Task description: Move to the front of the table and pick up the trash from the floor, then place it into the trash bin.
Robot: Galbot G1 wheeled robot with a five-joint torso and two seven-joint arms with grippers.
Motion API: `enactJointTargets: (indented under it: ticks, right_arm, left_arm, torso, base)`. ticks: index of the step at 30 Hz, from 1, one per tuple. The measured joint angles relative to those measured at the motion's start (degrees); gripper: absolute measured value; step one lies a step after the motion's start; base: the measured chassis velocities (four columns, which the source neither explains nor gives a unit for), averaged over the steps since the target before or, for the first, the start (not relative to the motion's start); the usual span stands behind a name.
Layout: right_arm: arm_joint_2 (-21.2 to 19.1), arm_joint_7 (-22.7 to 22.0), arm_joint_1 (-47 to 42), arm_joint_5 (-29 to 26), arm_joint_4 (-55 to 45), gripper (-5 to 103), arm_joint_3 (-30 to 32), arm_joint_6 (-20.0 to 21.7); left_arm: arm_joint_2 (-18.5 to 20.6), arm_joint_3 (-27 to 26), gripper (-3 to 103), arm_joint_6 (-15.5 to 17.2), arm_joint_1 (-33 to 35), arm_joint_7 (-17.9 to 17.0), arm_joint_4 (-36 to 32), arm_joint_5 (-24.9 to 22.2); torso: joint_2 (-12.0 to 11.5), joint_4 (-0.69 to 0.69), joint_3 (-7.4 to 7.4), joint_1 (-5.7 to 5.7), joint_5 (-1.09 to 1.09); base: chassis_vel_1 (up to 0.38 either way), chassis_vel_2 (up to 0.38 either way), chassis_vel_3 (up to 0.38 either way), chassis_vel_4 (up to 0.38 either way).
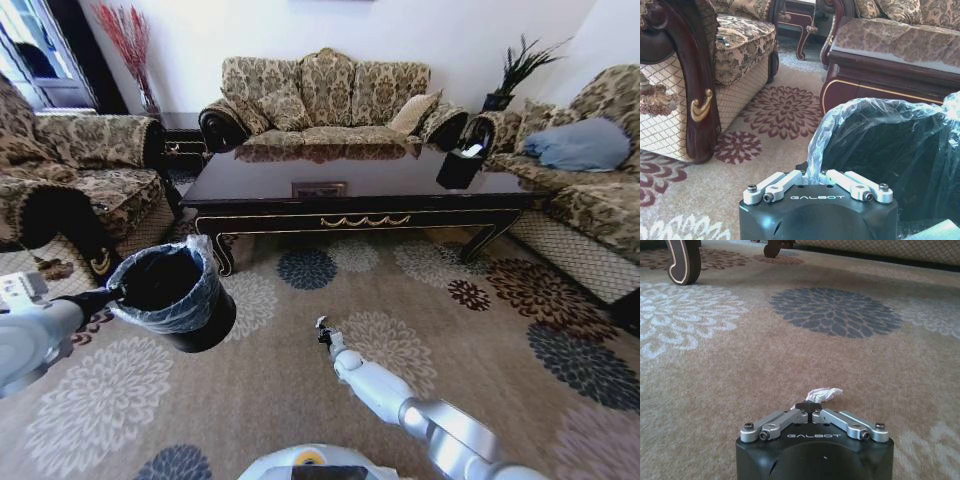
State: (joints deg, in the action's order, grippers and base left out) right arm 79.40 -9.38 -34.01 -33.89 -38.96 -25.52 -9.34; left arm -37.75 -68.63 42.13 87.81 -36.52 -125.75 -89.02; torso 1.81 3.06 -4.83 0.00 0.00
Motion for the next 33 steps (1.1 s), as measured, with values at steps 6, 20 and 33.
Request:
enactJointTargets:
  ticks: [6, 20, 33]
  right_arm:
    - [0.10, -0.04, 0.02, 0.18, -0.03, -3, 0.01, -0.03]
    - [0.65, -0.14, 0.12, 0.44, 0.61, 48, 0.01, 0.01]
    - [0.69, -0.06, -0.05, 0.87, 1.04, 9, 0.19, 0.20]
  left_arm:
    - [-0.03, -0.35, 4, 0.00, 0.30, 0.00, -0.30, -0.02]
    - [-0.41, -1.05, 4, 0.00, 1.01, 0.00, -0.58, -0.01]
    - [-0.23, -0.83, 4, 0.00, 0.87, -0.02, -0.49, 0.11]
  torso:
    - [0.00, 0.00, 0.00, 0.00, 0.00]
    - [0.00, 0.00, 0.00, 0.00, 0.00]
    - [0.00, 0.00, 0.00, 0.00, 0.00]
  base:
    - [0.000, 0.000, 0.000, 0.000]
    - [0.000, 0.000, 0.000, 0.000]
    - [0.000, 0.000, 0.000, 0.000]
